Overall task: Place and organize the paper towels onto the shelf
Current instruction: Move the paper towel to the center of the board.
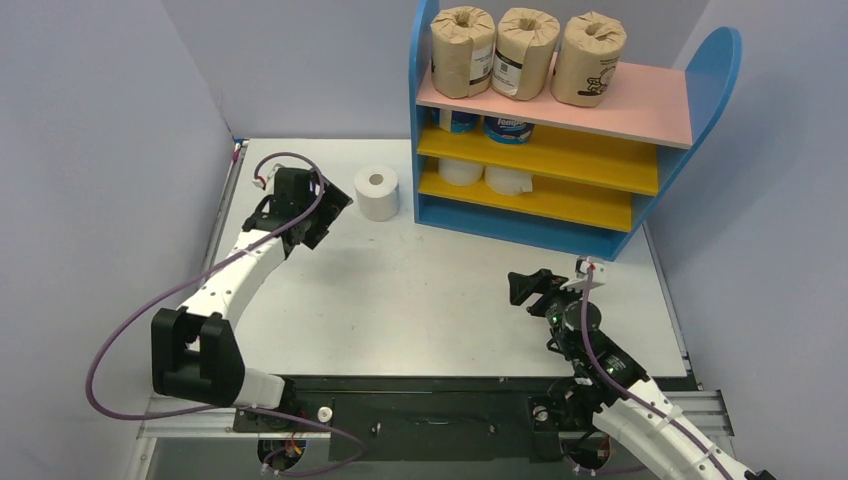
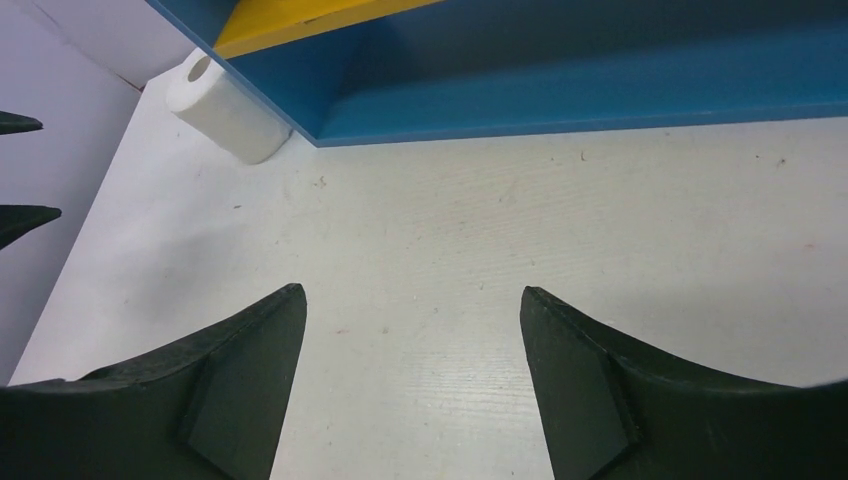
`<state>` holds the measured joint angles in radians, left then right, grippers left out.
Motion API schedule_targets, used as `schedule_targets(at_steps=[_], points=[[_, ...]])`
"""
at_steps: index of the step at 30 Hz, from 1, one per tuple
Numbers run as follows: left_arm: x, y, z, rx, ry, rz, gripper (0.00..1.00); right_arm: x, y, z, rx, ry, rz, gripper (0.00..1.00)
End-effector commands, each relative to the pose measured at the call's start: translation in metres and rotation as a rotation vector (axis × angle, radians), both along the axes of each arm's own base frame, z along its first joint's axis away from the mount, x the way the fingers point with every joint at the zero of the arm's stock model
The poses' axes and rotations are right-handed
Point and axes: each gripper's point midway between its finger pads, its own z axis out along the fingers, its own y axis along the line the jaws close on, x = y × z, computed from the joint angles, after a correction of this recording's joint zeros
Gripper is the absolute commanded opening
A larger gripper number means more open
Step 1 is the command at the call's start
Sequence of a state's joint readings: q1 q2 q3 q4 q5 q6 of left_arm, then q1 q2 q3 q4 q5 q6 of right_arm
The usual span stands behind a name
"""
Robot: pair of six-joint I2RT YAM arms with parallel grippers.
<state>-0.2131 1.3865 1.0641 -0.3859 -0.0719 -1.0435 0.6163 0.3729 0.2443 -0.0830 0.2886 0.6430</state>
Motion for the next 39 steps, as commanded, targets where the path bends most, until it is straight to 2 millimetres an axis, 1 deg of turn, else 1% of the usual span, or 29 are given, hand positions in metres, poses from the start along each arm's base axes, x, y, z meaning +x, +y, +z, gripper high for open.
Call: schedule_targets(at_steps=[1,2,6,7,8,9,10,11,12,13,14,17,18,19,20,21,22,23,24,25,26,27,28,31,32,33,35,36,39], points=[[0.033,0.012,0.035,0.050,-0.077,0.023,0.96,0.006,-0.006,-0.009,0.051,0.017,-0.075,0.75],[0.036,0.013,0.029,0.058,-0.062,0.021,0.96,0.006,-0.006,-0.011,0.051,0.020,-0.081,0.75],[0.051,0.019,0.027,0.049,-0.080,0.028,0.96,0.005,-0.005,-0.017,0.018,0.040,-0.065,0.77],[0.056,0.020,0.031,0.036,-0.104,0.026,0.96,0.004,-0.004,-0.018,0.007,0.046,-0.054,0.77],[0.061,0.021,0.028,0.033,-0.107,0.025,0.96,0.004,-0.002,-0.019,-0.014,0.055,-0.035,0.77],[0.068,0.019,0.034,0.029,-0.136,0.014,0.96,0.004,0.000,-0.021,-0.022,0.062,-0.026,0.76],[0.073,0.018,0.030,0.037,-0.132,0.004,0.97,0.003,0.002,-0.022,-0.037,0.070,-0.010,0.75],[0.079,0.017,0.037,0.037,-0.148,-0.002,0.97,0.003,0.002,-0.022,-0.043,0.074,-0.005,0.74],[0.085,0.016,0.029,0.049,-0.129,-0.014,0.98,0.003,0.004,-0.022,-0.046,0.075,0.005,0.74],[0.091,0.015,0.037,0.055,-0.135,-0.020,0.99,0.003,0.005,-0.021,-0.046,0.070,0.009,0.73],[0.096,0.015,0.028,0.070,-0.109,-0.027,1.00,0.003,0.005,-0.018,-0.043,0.062,0.012,0.73],[0.112,0.012,0.023,0.085,-0.074,-0.048,1.00,0.002,0.003,-0.012,-0.035,0.038,0.009,0.73],[0.116,0.010,0.027,0.089,-0.078,-0.056,0.96,0.002,0.003,-0.012,-0.038,0.038,0.007,0.73],[0.119,0.008,0.019,0.092,-0.060,-0.061,0.95,0.002,0.001,-0.012,-0.038,0.035,0.003,0.73],[0.122,0.005,0.022,0.102,-0.061,-0.069,0.95,0.002,0.001,-0.013,-0.041,0.038,0.001,0.73],[0.124,0.001,0.013,0.111,-0.041,-0.078,0.94,0.002,0.000,-0.014,-0.045,0.042,-0.001,0.73],[0.125,0.001,0.015,0.132,-0.034,-0.081,0.94,0.001,0.000,-0.015,-0.048,0.047,0.000,0.72],[0.127,-0.003,0.004,0.147,-0.007,-0.092,0.94,0.002,0.000,-0.015,-0.052,0.049,-0.004,0.72],[0.127,-0.003,0.005,0.169,0.006,-0.098,0.94,0.002,-0.001,-0.017,-0.057,0.055,-0.006,0.72],[0.128,-0.008,-0.005,0.182,0.029,-0.113,0.94,0.002,-0.001,-0.018,-0.060,0.058,-0.007,0.72],[0.130,-0.009,-0.003,0.198,0.034,-0.123,0.94,0.001,-0.001,-0.018,-0.063,0.059,-0.007,0.72],[0.130,-0.012,-0.012,0.208,0.053,-0.135,0.94,0.002,-0.002,-0.018,-0.065,0.060,-0.009,0.72],[0.131,-0.014,-0.011,0.220,0.057,-0.143,0.94,0.002,-0.002,-0.018,-0.064,0.060,-0.008,0.72],[0.130,-0.023,-0.022,0.264,0.085,-0.178,0.93,0.002,-0.002,-0.019,-0.067,0.061,-0.012,0.72],[0.131,-0.024,-0.020,0.278,0.086,-0.179,0.93,0.002,-0.003,-0.020,-0.068,0.062,-0.014,0.72],[0.131,-0.028,-0.028,0.318,0.113,-0.195,0.93,0.002,-0.005,-0.020,-0.072,0.063,-0.025,0.71],[0.132,-0.028,-0.032,0.338,0.139,-0.192,0.93,0.002,-0.006,-0.020,-0.074,0.065,-0.033,0.71],[0.132,-0.028,-0.038,0.342,0.154,-0.194,0.92,0.002,-0.006,-0.019,-0.072,0.062,-0.032,0.71],[0.136,-0.028,-0.038,0.348,0.157,-0.193,0.91,0.001,-0.006,-0.019,-0.070,0.061,-0.028,0.71]])
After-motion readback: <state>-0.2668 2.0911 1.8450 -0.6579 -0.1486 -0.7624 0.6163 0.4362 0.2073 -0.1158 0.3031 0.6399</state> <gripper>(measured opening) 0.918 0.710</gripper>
